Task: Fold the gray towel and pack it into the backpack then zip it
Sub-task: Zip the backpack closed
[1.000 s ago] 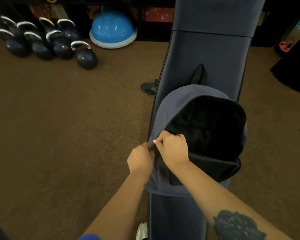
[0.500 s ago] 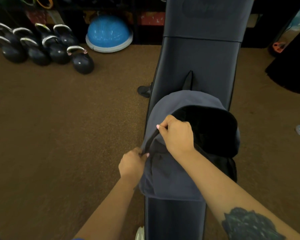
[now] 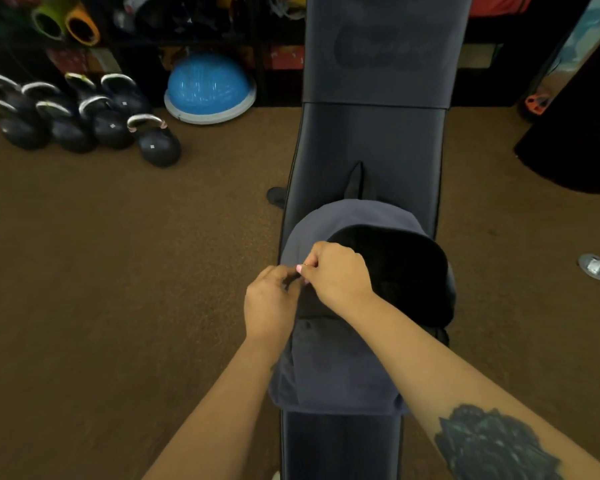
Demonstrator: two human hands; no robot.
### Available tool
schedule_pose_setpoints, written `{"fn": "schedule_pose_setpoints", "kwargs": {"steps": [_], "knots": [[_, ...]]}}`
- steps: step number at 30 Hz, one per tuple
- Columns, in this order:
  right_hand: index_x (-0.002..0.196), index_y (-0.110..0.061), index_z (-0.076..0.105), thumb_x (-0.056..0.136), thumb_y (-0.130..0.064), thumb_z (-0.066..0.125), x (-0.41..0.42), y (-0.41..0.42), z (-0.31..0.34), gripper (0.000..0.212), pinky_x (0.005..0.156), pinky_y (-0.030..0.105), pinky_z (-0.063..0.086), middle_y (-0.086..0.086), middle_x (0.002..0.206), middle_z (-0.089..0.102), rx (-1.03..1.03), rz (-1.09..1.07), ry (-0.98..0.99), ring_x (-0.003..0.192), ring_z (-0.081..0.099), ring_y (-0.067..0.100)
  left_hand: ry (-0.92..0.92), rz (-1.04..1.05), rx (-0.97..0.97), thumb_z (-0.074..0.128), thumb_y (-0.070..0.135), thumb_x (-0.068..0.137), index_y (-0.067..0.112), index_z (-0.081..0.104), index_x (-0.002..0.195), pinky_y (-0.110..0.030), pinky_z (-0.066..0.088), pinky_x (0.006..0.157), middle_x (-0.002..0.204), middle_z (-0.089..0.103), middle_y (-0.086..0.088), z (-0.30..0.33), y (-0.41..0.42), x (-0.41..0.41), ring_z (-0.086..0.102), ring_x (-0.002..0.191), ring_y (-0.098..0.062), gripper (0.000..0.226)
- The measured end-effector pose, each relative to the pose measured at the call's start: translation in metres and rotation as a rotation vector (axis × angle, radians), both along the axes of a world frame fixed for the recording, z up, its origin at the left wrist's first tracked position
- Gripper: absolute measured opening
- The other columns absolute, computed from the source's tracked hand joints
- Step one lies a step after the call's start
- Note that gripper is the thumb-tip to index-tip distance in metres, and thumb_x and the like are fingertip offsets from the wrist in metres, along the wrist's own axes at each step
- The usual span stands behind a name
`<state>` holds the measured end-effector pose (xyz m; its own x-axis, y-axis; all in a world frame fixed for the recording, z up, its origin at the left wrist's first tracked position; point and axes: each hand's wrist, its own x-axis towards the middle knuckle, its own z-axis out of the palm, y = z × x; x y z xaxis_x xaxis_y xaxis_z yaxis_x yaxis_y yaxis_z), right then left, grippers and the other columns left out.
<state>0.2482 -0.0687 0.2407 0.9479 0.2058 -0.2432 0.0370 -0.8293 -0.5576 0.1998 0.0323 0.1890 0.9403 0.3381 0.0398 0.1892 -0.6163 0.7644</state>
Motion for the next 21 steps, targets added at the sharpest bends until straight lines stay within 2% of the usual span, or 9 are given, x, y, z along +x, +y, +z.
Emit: {"fn": "schedule_pose_setpoints", "kwargs": {"steps": [3, 6, 10, 13, 17, 19, 21], "knots": [[0.079, -0.018, 0.056, 0.090, -0.031, 0.059, 0.004, -0.009, 0.005, 0.018, 0.088, 0.044, 0.048, 0.002, 0.093, 0.069, 0.003, -0.049, -0.013, 0.090, 0.063, 0.024, 0.023, 0.029, -0.044, 0.068, 0.021, 0.084, 0.016, 0.073, 0.096, -0.024, 0.050, 0.076, 0.090, 0.067, 0.000, -0.001, 0.000, -0.001, 0.062, 0.080, -0.010, 0.014], [0.065, -0.020, 0.047, 0.090, -0.029, 0.061, 0.011, -0.021, 0.011, 0.029, 0.085, 0.044, 0.049, 0.004, 0.091, 0.069, 0.078, -0.123, 0.005, 0.089, 0.063, 0.025, 0.037, 0.062, -0.033, 0.068, 0.023, 0.084, 0.014, 0.073, 0.095, -0.019, 0.045, 0.075, 0.090, 0.065, 0.002, -0.002, 0.001, 0.000, 0.058, 0.078, -0.008, 0.015], [0.071, -0.013, 0.057, 0.088, -0.028, 0.064, 0.022, -0.038, 0.014, 0.024, 0.077, 0.038, 0.051, 0.006, 0.087, 0.068, 0.181, -0.214, 0.052, 0.085, 0.063, 0.024, 0.074, 0.077, -0.016, 0.066, 0.027, 0.085, 0.017, 0.071, 0.093, -0.012, 0.037, 0.070, 0.091, 0.065, 0.005, -0.001, 0.005, 0.001, 0.056, 0.079, -0.004, 0.014], [0.065, -0.017, 0.054, 0.086, -0.026, 0.066, 0.030, -0.053, 0.014, 0.026, 0.077, 0.035, 0.048, 0.003, 0.082, 0.065, 0.257, -0.289, 0.076, 0.087, 0.062, 0.024, 0.110, 0.080, -0.010, 0.065, 0.029, 0.085, 0.020, 0.071, 0.092, -0.017, 0.039, 0.070, 0.091, 0.064, 0.006, 0.000, 0.010, 0.002, 0.058, 0.081, -0.008, 0.013], [0.060, -0.017, 0.054, 0.085, -0.023, 0.068, 0.036, -0.070, 0.014, 0.030, 0.076, 0.036, 0.048, 0.007, 0.080, 0.066, 0.329, -0.367, 0.102, 0.084, 0.063, 0.026, 0.156, 0.027, 0.052, 0.064, 0.031, 0.086, 0.020, 0.068, 0.095, -0.030, 0.048, 0.075, 0.097, 0.064, 0.003, 0.005, 0.012, 0.008, 0.061, 0.090, -0.015, 0.015], [0.064, -0.008, 0.060, 0.085, -0.022, 0.069, 0.037, -0.072, 0.014, 0.027, 0.077, 0.037, 0.050, 0.014, 0.083, 0.069, 0.373, -0.386, 0.124, 0.082, 0.063, 0.027, 0.125, -0.045, 0.058, 0.063, 0.032, 0.087, 0.022, 0.065, 0.102, -0.027, 0.046, 0.080, 0.106, 0.062, 0.005, 0.013, 0.005, 0.013, 0.058, 0.099, -0.013, 0.018], [0.073, 0.006, 0.064, 0.084, -0.020, 0.069, 0.038, -0.072, 0.015, 0.029, 0.076, 0.038, 0.051, 0.019, 0.079, 0.067, 0.429, -0.385, 0.134, 0.076, 0.062, 0.029, 0.012, -0.133, 0.087, 0.064, 0.031, 0.085, 0.024, 0.065, 0.109, -0.024, 0.043, 0.087, 0.111, 0.063, 0.006, 0.022, -0.008, 0.023, 0.055, 0.105, -0.012, 0.024]]}}
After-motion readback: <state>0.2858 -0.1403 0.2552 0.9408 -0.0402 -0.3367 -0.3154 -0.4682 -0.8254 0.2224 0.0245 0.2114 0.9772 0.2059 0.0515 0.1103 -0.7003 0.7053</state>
